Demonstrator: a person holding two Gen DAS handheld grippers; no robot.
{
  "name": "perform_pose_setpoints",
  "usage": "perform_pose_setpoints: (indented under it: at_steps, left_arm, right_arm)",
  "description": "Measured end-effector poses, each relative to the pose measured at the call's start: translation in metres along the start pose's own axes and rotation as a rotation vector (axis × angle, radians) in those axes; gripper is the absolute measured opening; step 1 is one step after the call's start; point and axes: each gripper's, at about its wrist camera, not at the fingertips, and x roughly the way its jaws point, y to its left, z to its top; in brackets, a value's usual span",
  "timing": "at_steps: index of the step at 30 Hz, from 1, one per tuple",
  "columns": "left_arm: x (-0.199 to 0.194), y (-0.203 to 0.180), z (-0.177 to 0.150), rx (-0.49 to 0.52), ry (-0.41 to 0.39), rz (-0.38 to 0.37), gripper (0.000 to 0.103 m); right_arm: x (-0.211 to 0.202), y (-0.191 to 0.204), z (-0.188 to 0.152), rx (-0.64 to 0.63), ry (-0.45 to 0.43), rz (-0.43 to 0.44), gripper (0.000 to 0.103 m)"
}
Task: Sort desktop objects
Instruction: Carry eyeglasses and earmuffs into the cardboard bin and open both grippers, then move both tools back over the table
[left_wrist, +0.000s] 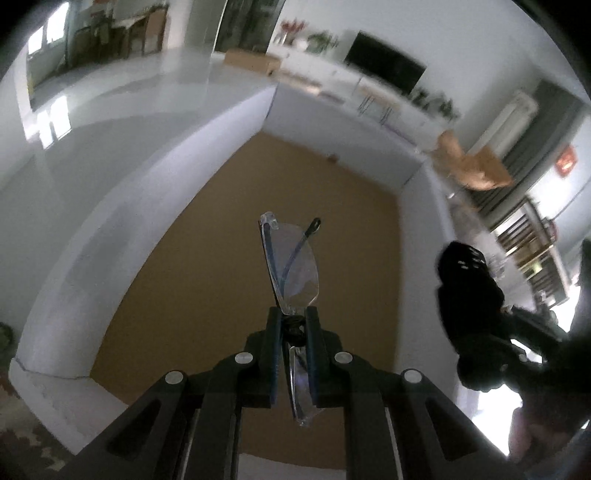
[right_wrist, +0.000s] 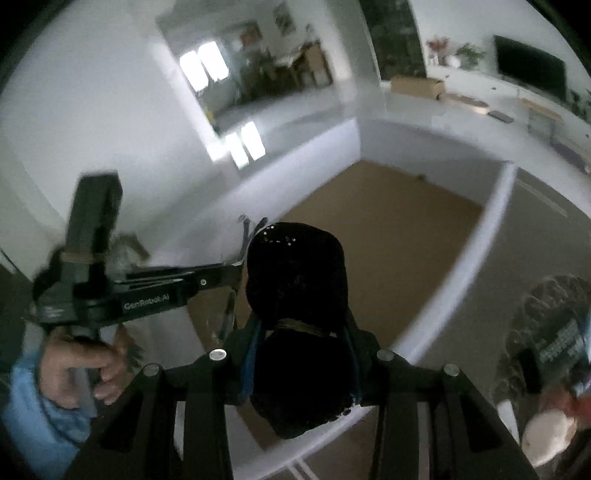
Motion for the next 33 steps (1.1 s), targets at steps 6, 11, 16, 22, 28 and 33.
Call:
perform_pose_setpoints:
  at_steps: [6, 11, 16, 22, 28, 33]
  left_arm:
    - [0.029, 0.017, -0.005, -0.037, 0.101, 0.147, 0.042]
    - [0.011, 0.021, -0.014, -0.088, -0.005, 0.208, 0.089]
    - [0.001, 0.018, -0.023, -0.120, -0.077, 0.211, 0.090]
    - [-0.023, -0.011, -0.035, -0.141, -0.201, 0.110, 0.090]
    - [-0.042, -0.093, -0.052, 0.010, -0.243, -0.011, 0.090]
    - [-0.049, -0.174, -0.072, 0.170, -0.236, -0.157, 0.090]
  right_arm:
    - [0.050, 0.032, 0.000, -0.111, 0.090, -0.113, 0.077]
    - [0.041, 0.034, -0.011, -0.162, 0.037, -0.140, 0.088]
    - [0.002, 0.021, -0.028, -0.172, -0.066, -0.178, 0.088]
    - [-0.075, -0.028, -0.079, -0.120, -0.222, -0.305, 0.097]
    - [-0.132, -0.112, -0.169, 0.058, -0.248, -0.466, 0.098]
    - [-0.168, -0.169, -0.250, 0.170, -0.185, -0.632, 0.098]
